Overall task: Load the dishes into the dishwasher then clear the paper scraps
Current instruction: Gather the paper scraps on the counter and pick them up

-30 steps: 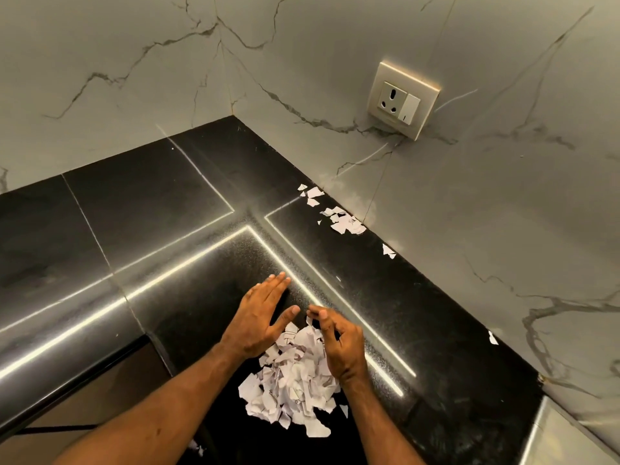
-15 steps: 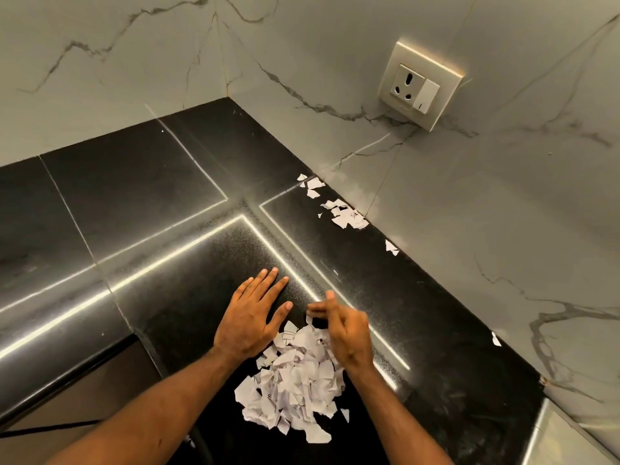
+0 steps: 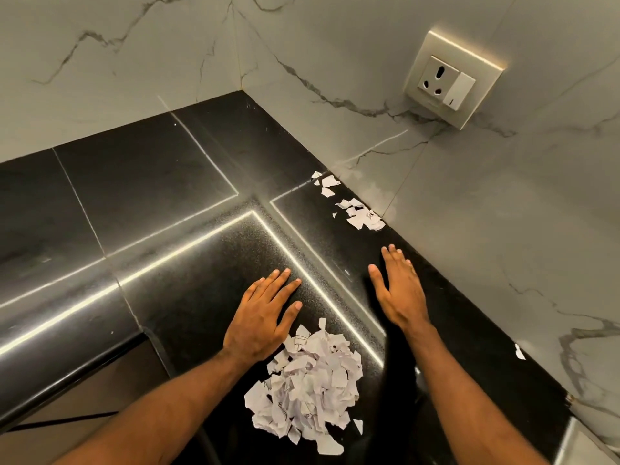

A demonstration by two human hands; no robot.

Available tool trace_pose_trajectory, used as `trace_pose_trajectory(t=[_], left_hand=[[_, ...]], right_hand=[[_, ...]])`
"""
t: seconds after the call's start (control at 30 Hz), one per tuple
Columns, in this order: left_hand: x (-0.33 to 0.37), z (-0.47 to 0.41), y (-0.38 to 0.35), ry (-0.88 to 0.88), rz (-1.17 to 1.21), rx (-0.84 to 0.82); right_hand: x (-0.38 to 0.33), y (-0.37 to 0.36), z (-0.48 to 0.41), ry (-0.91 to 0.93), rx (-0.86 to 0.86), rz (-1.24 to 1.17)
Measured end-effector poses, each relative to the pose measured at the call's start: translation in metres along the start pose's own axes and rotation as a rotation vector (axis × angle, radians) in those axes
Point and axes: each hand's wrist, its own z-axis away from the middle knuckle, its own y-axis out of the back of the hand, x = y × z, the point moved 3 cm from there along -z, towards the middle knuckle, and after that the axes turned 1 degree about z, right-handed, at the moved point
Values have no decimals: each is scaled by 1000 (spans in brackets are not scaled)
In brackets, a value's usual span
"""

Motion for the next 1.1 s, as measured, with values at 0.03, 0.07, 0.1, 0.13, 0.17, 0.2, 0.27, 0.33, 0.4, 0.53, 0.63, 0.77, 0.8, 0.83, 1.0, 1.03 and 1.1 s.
trace_pose_trajectory(t=[0.03, 0.07, 0.1, 0.13, 0.17, 0.2, 0.27, 0.33, 0.4, 0.53, 0.63, 0.77, 0.8, 0.83, 1.0, 1.03, 1.1], left_hand=[[0, 0, -1, -4, -22, -5], [1, 0, -1, -10, -50, -11], [1, 1, -3, -16, -86, -19], [2, 1, -4, -21, -125, -28], [3, 0, -6, -21, -159, -32], [4, 0, -7, -14, -180, -30], [6, 0, -8, 20, -189, -22], [6, 0, -7, 50, -186, -20], [5, 0, -6, 62, -170, -24], [2, -2, -5, 84, -99, -15], [-1, -2, -6, 92, -71, -11], [-2, -3, -5, 85, -53, -15], [-2, -3, -5, 84, -59, -18], [-2, -3, -5, 84, -61, -20], [-3, -3, -5, 80, -65, -23], [-2, -3, -5, 80, -65, -23], [-2, -3, -5, 81, -72, -20]], right_hand=[[-11, -1, 14, 16, -7, -4], [-21, -4, 29, 44, -22, -6], [-32, -7, 44, 78, -42, -15], [-41, -9, 60, 109, -67, -46], [-51, -11, 75, 137, -94, -102], [-59, -12, 89, 164, -120, -182], [-74, -11, 109, 199, -165, -389], [-82, -9, 117, 180, -157, -579], [-84, -6, 109, 165, -52, -651], [-80, 2, 46, 194, 74, -451], [-75, 15, -24, 192, 17, -305], [-66, 22, -113, 250, -75, -145], [-63, 20, -128, 267, -105, -92], [-58, 17, -140, 278, -129, -51], [-43, -5, -149, 299, -173, -69], [-43, -9, -144, 292, -155, -89], [-49, -12, -129, 283, -131, -133]])
